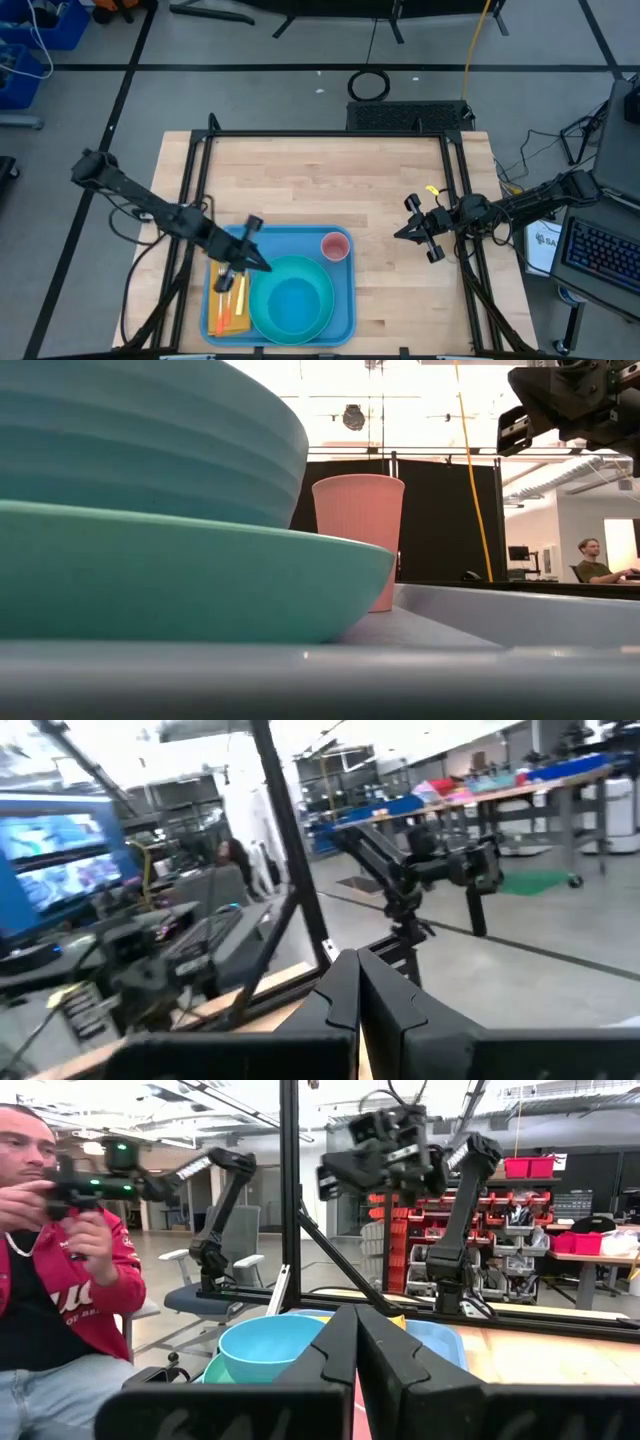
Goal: Set up tray
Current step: Return to Home Position
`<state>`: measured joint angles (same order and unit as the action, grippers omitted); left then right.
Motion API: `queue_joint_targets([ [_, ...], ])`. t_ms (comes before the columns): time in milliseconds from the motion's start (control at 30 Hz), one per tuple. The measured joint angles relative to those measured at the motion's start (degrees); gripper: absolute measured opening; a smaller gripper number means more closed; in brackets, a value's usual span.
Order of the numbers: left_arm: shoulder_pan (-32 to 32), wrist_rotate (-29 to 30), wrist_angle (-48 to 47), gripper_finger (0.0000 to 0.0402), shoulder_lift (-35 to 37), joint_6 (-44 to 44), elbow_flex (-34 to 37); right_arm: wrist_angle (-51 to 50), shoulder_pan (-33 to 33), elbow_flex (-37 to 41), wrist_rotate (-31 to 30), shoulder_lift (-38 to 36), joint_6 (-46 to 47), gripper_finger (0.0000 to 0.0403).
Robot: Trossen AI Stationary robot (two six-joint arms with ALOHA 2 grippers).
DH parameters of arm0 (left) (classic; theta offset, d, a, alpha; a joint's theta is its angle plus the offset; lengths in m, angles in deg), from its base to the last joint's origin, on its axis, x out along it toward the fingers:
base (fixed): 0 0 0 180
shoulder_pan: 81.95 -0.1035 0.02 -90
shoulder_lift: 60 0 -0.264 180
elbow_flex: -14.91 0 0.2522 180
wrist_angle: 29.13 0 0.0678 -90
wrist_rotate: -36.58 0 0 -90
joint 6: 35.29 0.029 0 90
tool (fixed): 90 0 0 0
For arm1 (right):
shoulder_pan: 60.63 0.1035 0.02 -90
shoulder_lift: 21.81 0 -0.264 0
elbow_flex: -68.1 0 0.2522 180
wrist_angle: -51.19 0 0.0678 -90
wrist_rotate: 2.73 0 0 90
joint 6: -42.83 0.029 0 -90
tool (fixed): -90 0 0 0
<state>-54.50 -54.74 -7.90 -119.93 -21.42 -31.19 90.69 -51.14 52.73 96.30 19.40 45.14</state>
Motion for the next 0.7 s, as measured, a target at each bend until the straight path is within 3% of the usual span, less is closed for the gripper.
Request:
queue_joint_targets([
  [300, 2.02, 10.95, -2.29, 0.0, 18.3, -0.46, 13.42, 0.0, -0.01, 0.0, 0.0, -0.02, 0.0, 0.0],
  [700, 4.93, 16.44, -3.83, 0.0002, 35.12, 0.86, 23.93, 0.03, -0.01, 0.02, 0.0, -0.02, 0.01, 0.0],
])
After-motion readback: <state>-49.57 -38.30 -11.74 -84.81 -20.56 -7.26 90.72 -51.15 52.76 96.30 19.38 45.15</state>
